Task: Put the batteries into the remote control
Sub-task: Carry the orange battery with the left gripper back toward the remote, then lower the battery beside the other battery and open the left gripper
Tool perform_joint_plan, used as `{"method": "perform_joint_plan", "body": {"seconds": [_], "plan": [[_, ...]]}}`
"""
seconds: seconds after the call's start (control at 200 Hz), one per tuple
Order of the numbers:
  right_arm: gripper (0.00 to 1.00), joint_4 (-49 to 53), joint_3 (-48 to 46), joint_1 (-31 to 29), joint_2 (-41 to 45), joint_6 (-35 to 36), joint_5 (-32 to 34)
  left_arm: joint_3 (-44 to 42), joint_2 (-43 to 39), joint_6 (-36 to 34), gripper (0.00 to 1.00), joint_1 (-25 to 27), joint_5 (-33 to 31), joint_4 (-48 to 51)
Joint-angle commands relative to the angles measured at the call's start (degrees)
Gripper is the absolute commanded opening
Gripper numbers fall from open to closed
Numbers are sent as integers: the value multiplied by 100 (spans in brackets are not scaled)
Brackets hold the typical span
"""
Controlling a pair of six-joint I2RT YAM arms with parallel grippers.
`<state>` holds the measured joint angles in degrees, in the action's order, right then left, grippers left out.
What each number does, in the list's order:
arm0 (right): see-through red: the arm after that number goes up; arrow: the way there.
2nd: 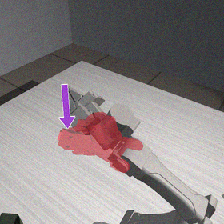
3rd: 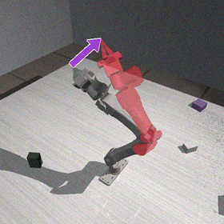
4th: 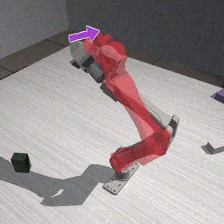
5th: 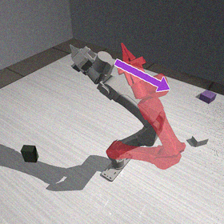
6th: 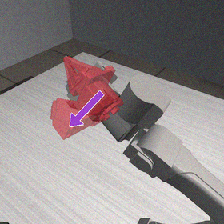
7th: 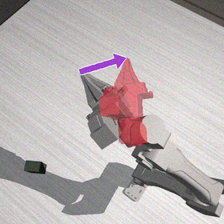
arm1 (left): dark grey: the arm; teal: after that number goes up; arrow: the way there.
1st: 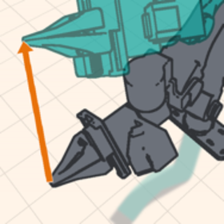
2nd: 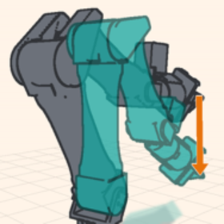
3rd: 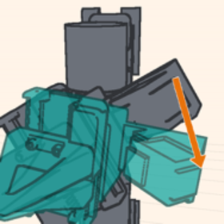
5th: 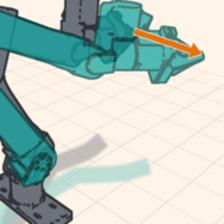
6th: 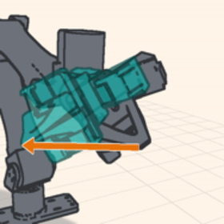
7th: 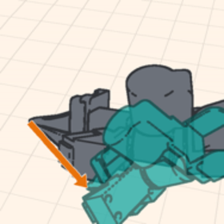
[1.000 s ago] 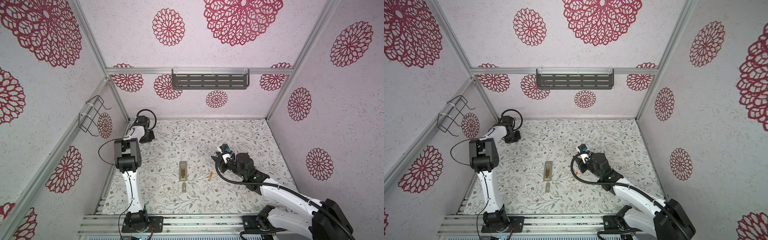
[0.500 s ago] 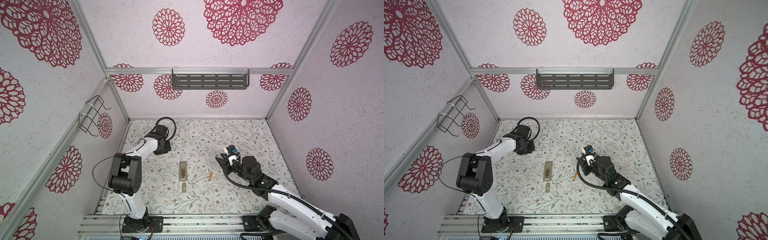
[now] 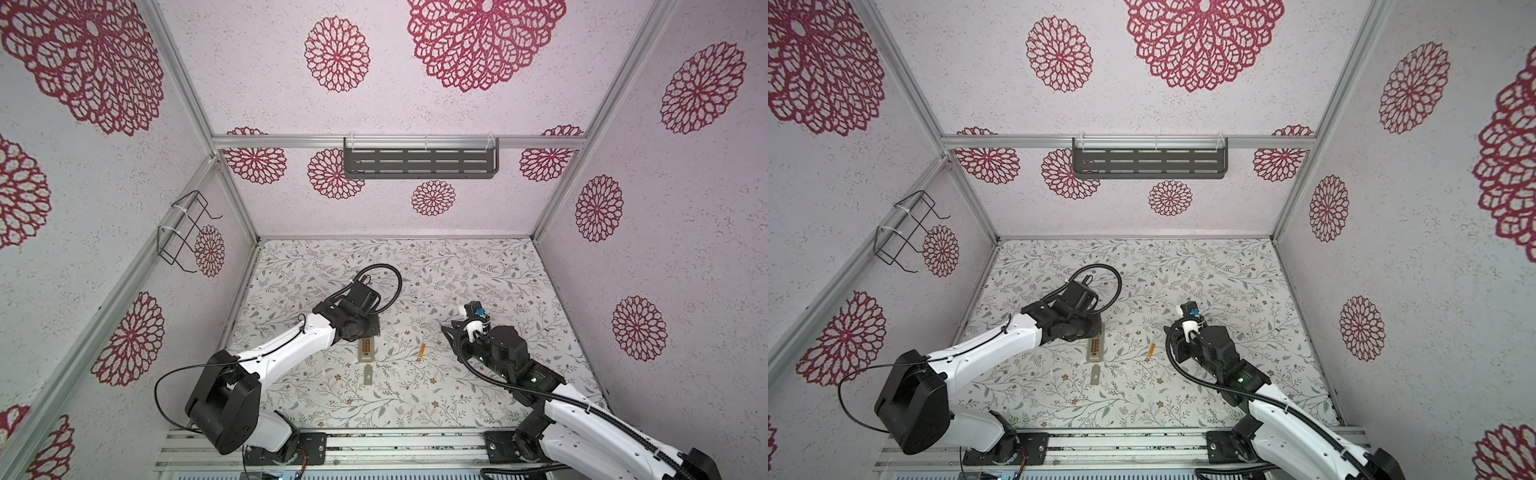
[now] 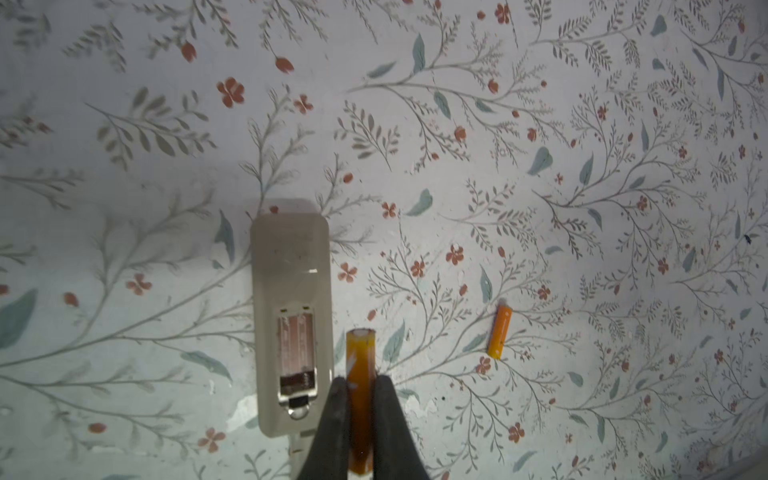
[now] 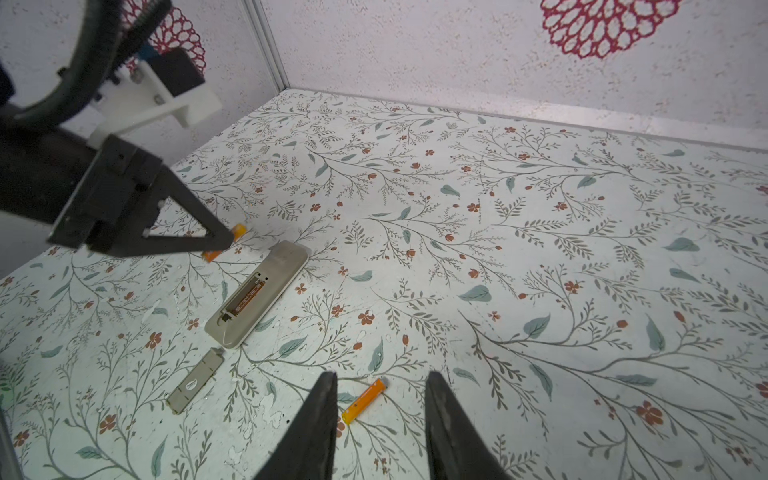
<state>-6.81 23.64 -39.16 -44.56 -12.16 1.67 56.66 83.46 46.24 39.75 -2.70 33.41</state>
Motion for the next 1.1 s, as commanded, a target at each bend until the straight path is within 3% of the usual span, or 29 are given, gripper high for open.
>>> {"method": "perform_joint_plan", "body": {"seconds": [0.0,0.145,0.435,0.625,1.096], "plan": [[38,4,-59,31,163,-281,265,-98,-49,615,1,457,-213,-395],[38,48,-144,31,287,-416,334,-113,297,880,2,1010,-388,-631],[38,154,-184,36,298,-481,513,-140,1086,1227,3,1454,-383,-1098],[38,137,-209,32,259,-492,562,-95,1391,1271,5,1588,-424,-1123],[38,227,-128,32,231,-387,725,-88,1687,1441,21,1800,-601,-966]]}}
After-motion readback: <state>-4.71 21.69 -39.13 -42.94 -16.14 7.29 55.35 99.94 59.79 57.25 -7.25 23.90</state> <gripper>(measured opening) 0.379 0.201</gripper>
